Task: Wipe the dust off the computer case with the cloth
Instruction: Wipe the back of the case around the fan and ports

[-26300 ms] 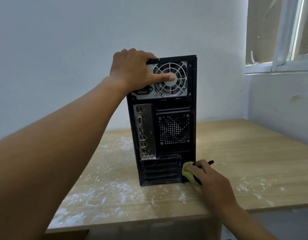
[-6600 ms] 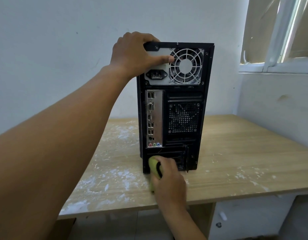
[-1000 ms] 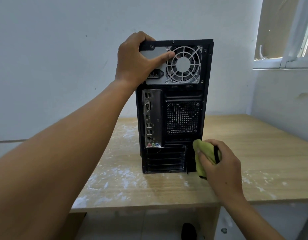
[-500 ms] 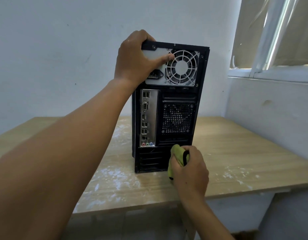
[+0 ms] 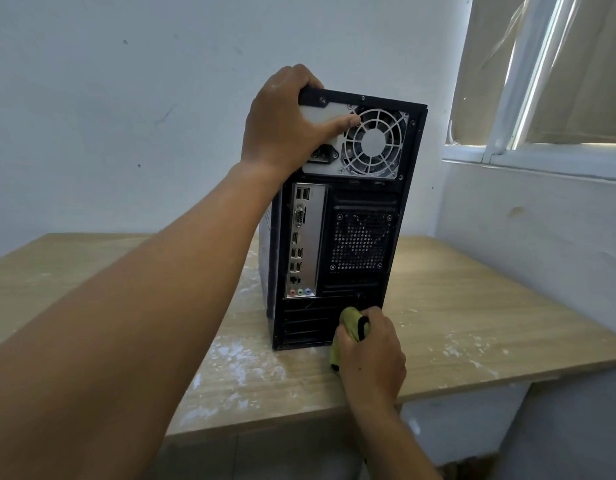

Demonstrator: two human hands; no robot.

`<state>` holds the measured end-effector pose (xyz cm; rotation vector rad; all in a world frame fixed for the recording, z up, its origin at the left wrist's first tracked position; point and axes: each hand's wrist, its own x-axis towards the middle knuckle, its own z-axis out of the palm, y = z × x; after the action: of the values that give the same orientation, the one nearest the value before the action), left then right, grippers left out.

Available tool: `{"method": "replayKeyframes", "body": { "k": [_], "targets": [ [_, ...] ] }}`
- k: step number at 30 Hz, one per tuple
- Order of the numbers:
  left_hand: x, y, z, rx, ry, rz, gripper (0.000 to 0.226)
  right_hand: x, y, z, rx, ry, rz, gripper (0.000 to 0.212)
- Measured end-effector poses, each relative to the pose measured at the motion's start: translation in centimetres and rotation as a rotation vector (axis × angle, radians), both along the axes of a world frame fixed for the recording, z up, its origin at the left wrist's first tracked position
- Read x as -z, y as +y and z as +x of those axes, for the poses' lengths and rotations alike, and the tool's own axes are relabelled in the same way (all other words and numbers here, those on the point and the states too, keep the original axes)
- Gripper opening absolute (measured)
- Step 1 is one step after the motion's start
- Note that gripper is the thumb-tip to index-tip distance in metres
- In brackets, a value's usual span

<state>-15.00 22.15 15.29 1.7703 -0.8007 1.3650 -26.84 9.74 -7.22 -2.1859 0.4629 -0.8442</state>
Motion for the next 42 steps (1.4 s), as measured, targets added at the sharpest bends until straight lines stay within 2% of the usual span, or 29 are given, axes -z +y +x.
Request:
{"method": "replayKeyframes", "body": {
  "k": [5, 9, 15, 20, 23, 25, 28, 33, 42],
  "targets": [
    [0.0, 0.0, 0.0, 0.003, -0.005, -0.011, 0.061, -2.1, -0.6, 0.6, 0.012, -0.225, 0.038, 0.024],
    [0.0, 0.0, -0.1, 0.000, 0.003, -0.004, 0.063, -3.3, -0.9, 1.4, 0.047, -0.150, -0.127, 0.028],
    [0.1, -0.1, -0.2, -0.003, -0.004, -0.009, 0.064, -2.2, -1.0, 1.0, 0.001, -0.147, -0.343, 0.033],
    [0.0, -0.1, -0.1, -0.002, -0.004, -0.020, 0.064, -1.0, -1.6, 0.6, -0.102, -0.227, -0.366, 0.046],
    [0.1, -0.1, -0.1, -0.001, -0.009, -0.019, 0.065, 0.8, -1.7, -0.1, -0.172, -0.287, -0.478, 0.049],
    [0.1, -0.1, -0.1, -0.002, -0.011, -0.022, 0.065, 2.3, -1.6, -0.7, -0.222, -0.254, -0.529, 0.053],
    [0.1, -0.2, -0.2, -0.003, -0.014, -0.018, 0.066, 3.5, -1.5, -1.0, -0.254, -0.145, -0.445, 0.059],
    [0.1, -0.2, -0.2, -0.001, -0.018, -0.021, 0.065, 2.4, -2.1, -0.7, -0.156, -0.028, -0.223, 0.040],
    [0.1, -0.1, -0.1, -0.006, -0.040, -0.012, 0.066, 1.7, -3.0, 1.1, -0.209, -0.100, -0.172, 0.041]
  ]
}}
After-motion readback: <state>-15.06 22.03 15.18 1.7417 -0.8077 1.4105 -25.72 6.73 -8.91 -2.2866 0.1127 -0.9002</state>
